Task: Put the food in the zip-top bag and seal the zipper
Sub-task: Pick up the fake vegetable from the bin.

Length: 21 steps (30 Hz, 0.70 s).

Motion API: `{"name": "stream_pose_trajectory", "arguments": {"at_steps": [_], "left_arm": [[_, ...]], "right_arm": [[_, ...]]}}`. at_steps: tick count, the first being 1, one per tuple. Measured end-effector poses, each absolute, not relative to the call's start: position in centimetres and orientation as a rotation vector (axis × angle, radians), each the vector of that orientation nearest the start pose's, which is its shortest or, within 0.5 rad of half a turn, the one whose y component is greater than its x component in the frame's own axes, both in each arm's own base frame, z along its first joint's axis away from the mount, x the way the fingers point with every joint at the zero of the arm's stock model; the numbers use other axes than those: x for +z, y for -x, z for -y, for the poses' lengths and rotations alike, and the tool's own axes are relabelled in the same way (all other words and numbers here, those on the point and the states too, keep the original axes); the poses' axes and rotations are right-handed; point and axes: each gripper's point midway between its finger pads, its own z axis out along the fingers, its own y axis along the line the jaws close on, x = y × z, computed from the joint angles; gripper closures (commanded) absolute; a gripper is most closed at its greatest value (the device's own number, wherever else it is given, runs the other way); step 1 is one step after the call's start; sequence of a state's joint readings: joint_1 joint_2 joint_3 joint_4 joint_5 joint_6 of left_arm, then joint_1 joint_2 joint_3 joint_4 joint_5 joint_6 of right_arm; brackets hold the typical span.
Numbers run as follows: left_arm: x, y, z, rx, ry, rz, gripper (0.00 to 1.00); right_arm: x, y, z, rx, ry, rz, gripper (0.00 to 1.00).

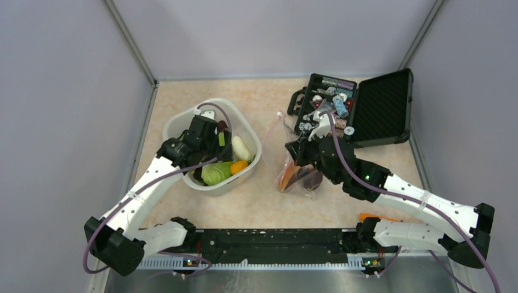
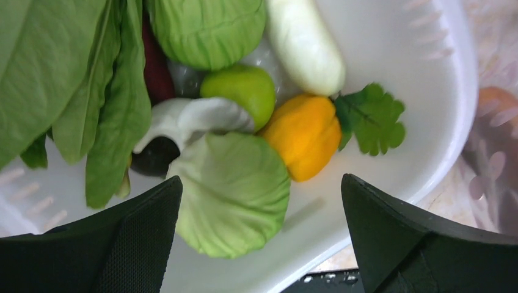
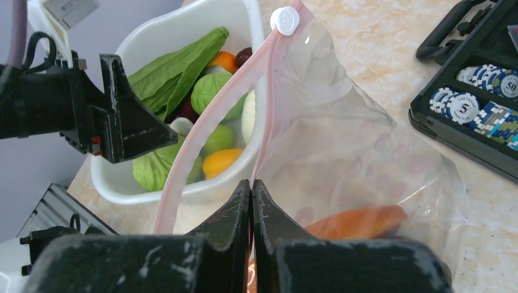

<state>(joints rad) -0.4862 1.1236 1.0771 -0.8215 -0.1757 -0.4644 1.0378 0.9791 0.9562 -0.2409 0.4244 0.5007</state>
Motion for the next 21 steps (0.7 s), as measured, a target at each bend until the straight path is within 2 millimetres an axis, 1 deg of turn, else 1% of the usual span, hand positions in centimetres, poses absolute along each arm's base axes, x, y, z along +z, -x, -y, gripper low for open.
{"name": "stream_pose_trajectory", "arguments": {"at_steps": [3,5,10,12,16,21], "left_arm": [[17.4,-24.3,11.6,-0.199,0.088,-2.482,0.01],[17.0,-23.5,11.1,-0.183,0.102,-2.502,0.01],[17.5,-22.5,10.3,-0.182,0.138,-2.483,0.01],[17.3,-22.2,10.2,-0.183,0.143,-2.485,0.01],[15.7,-21.6,10.0,-0.159,0.158,-2.537,0.01],[13.3,-21.3,9.7,-0.092,0.162,-2.618,0.01]], "right_arm": [[28.8,-22.1,-26.8,0.695,0.196,-1.858,1.0],[28.9,-22.1,-26.8,0.698,0.195,-1.856,1.0],[29.1,-22.1,-27.0,0.708,0.195,-1.849,1.0],[29.1,-22.1,-27.1,0.713,0.196,-1.847,1.0],[28.6,-22.0,-27.2,0.716,0.206,-1.854,1.0],[28.8,-21.9,-27.4,0.733,0.212,-1.849,1.0]]}}
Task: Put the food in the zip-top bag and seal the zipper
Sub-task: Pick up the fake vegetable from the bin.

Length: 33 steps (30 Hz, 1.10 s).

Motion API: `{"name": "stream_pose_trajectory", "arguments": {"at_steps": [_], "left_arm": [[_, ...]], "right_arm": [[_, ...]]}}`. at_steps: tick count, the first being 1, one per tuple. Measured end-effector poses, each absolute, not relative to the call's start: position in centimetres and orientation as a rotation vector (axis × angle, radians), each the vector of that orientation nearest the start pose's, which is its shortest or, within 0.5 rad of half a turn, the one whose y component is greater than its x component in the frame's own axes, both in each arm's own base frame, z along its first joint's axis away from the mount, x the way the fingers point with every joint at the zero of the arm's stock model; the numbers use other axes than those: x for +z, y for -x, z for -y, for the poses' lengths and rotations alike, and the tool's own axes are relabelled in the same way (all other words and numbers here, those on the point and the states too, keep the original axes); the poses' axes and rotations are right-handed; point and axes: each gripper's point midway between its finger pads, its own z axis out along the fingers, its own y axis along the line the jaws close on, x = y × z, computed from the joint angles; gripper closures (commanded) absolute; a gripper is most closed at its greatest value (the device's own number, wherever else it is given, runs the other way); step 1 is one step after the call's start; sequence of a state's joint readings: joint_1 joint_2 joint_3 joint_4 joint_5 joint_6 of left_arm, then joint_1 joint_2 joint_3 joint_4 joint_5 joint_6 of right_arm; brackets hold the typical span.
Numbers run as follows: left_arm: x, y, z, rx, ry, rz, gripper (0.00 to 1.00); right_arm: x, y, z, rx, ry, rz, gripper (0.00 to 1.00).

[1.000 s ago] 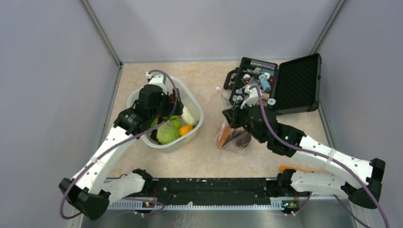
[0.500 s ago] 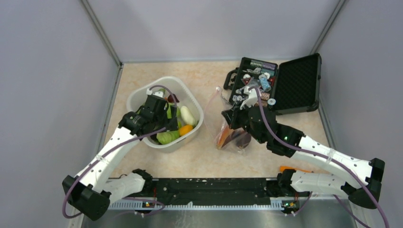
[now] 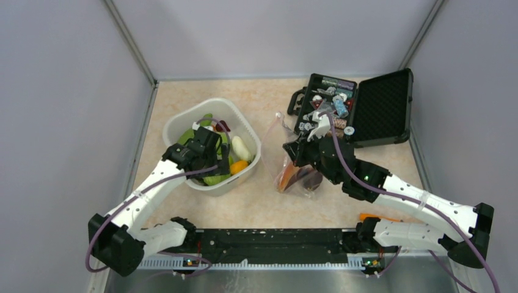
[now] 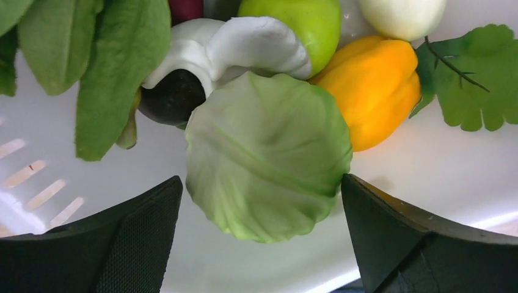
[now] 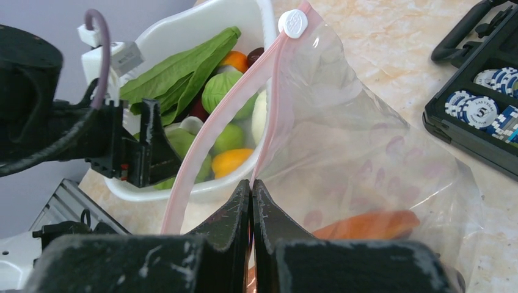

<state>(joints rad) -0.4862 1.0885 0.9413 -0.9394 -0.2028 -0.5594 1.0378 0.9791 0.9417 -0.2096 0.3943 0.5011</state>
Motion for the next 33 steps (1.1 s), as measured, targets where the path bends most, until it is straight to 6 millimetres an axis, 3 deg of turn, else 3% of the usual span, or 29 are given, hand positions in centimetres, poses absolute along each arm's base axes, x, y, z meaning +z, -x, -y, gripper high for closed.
{"name": "stream_pose_trajectory", "arguments": {"at_steps": [3,6,16,33], "left_arm": [[12.4,-21.5,10.2,-0.093,0.153,-2.654,0.12],[11.8,-21.5,10.4,-0.103,0.147,-2.66,0.34],[13.3,-21.6,10.4,-0.146,0.135,-2.594,0.83],[21.2,-21.9,9.3,-0.308,0.189,-2.22,0.93]], "right_arm": [[28.9,-21.8,-27.5,0.737,0.214,-1.849,1.0],[28.9,-21.8,-27.5,0.737,0.214,-1.849,1.0],[28.8,-21.8,-27.5,0.741,0.217,-1.85,1.0],[28.8,-21.8,-27.5,0.741,0.216,-1.849,1.0]]}}
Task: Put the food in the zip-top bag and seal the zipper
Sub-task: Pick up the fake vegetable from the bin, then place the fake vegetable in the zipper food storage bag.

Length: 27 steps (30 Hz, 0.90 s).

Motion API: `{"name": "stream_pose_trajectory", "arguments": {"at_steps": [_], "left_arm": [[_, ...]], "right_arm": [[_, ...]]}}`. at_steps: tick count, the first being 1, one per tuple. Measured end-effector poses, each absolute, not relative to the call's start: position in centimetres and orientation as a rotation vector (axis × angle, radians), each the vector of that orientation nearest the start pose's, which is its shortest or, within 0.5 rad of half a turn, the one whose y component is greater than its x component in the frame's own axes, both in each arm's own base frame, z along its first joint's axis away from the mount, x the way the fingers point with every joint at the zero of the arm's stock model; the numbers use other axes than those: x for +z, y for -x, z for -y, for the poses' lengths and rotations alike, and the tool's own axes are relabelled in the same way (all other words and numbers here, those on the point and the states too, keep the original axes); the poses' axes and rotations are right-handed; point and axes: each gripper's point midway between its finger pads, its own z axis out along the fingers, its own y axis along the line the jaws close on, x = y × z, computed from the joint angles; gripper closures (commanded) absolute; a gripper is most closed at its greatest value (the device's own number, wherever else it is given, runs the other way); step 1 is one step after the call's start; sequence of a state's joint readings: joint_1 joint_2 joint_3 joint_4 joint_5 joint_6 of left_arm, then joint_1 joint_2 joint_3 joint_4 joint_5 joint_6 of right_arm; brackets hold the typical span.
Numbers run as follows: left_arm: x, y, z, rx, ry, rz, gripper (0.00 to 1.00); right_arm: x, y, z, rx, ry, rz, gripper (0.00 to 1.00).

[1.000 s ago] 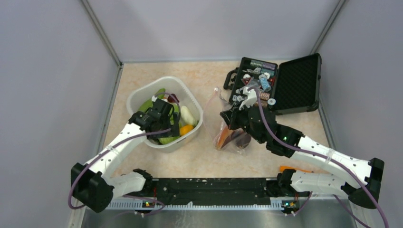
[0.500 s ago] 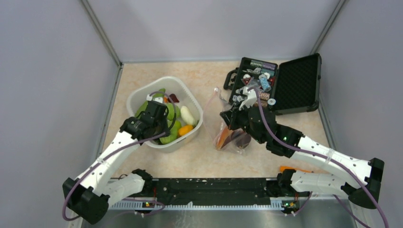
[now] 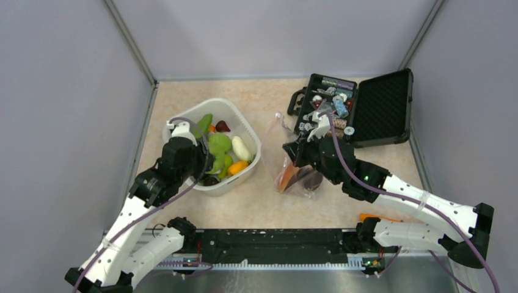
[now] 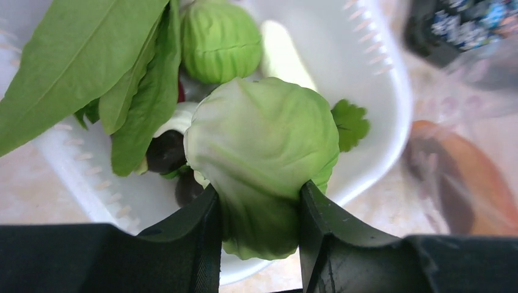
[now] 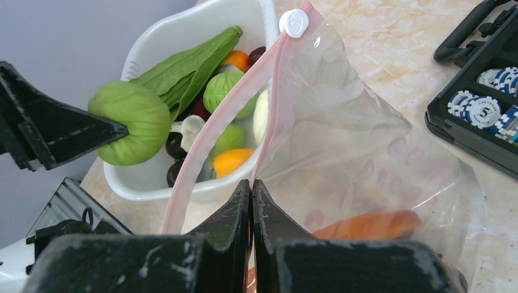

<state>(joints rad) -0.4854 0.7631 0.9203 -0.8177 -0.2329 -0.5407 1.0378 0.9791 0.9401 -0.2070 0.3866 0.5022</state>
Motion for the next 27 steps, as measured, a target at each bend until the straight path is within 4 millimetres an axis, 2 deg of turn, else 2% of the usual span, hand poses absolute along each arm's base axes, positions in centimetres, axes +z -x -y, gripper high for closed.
{"name": "stream_pose_trajectory", "arguments": {"at_steps": [5,16,21,27], "left_arm": [[25.0,-21.8,11.1,-0.496,0.145,-2.07,0.93],[33.4,-19.5,18.7,-1.062,-0.115,-1.788,0.92],[35.6,-18.2,21.2,-1.276,-0.206,-1.696,0.92],[36.0,-18.1,23.8,-1.449,-0.276,-1.668,0.94]], "right_arm": [[28.7,-21.8,-27.6,0.742,0.216,-1.849,1.0],[28.7,-21.8,-27.7,0.747,0.213,-1.843,1.0],[28.6,-21.8,-27.8,0.747,0.217,-1.846,1.0],[28.8,-21.8,-27.9,0.762,0.211,-1.842,1.0]]}}
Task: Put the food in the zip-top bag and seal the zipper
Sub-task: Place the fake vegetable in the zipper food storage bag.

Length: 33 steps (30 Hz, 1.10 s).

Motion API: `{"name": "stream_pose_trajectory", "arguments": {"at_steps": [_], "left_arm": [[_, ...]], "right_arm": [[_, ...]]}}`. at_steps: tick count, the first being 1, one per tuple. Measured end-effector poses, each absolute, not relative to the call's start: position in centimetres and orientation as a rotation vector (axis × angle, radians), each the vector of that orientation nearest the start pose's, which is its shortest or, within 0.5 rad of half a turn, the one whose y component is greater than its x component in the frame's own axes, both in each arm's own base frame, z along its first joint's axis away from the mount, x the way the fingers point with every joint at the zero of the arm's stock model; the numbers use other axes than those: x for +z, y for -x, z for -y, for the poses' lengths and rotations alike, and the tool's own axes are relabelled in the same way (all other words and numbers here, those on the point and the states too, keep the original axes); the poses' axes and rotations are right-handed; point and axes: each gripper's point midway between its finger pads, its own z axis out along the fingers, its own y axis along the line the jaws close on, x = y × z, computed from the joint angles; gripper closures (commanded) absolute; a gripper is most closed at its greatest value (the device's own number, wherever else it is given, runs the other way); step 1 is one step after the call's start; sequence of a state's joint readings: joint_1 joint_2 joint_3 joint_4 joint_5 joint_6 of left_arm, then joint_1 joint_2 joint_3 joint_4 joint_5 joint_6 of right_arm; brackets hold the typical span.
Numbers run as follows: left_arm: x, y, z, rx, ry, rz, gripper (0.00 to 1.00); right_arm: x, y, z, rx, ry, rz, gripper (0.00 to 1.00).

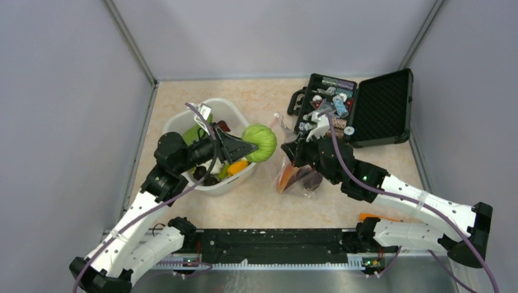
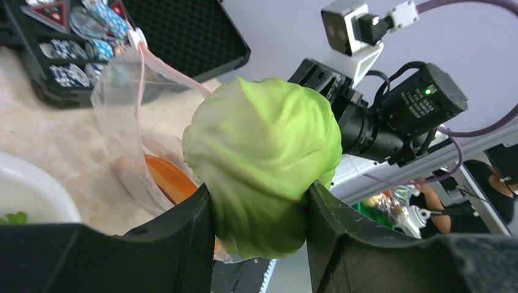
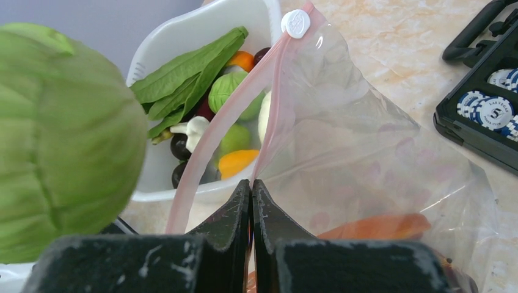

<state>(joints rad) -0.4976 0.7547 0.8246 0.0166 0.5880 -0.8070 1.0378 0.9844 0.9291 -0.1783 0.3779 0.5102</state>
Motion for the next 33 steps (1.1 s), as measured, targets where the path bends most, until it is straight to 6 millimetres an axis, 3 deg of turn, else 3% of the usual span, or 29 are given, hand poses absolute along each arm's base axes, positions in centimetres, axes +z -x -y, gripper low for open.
{"name": "stream_pose_trajectory", "arguments": {"at_steps": [12,21,28,33], "left_arm": [[32.8,-18.1,28.4,-1.493,-0.294,-1.74,0.98],[29.8,-21.3,26.7,-1.237,-0.152,-1.82,0.98],[25.4,-23.0,26.7,-1.036,-0.119,-2.024,0.99],[25.9,-23.7,26.9,-0.933,-0.126,-2.09,0.95]], "right_arm": [[28.7,-21.8,-27.9,0.769,0.197,-1.842,1.0],[28.7,-21.9,-27.3,0.77,0.166,-1.835,1.0],[29.8,-21.4,-27.7,0.831,0.17,-1.807,1.0],[29.1,-21.3,-28.5,0.814,0.211,-1.838,1.0]]}}
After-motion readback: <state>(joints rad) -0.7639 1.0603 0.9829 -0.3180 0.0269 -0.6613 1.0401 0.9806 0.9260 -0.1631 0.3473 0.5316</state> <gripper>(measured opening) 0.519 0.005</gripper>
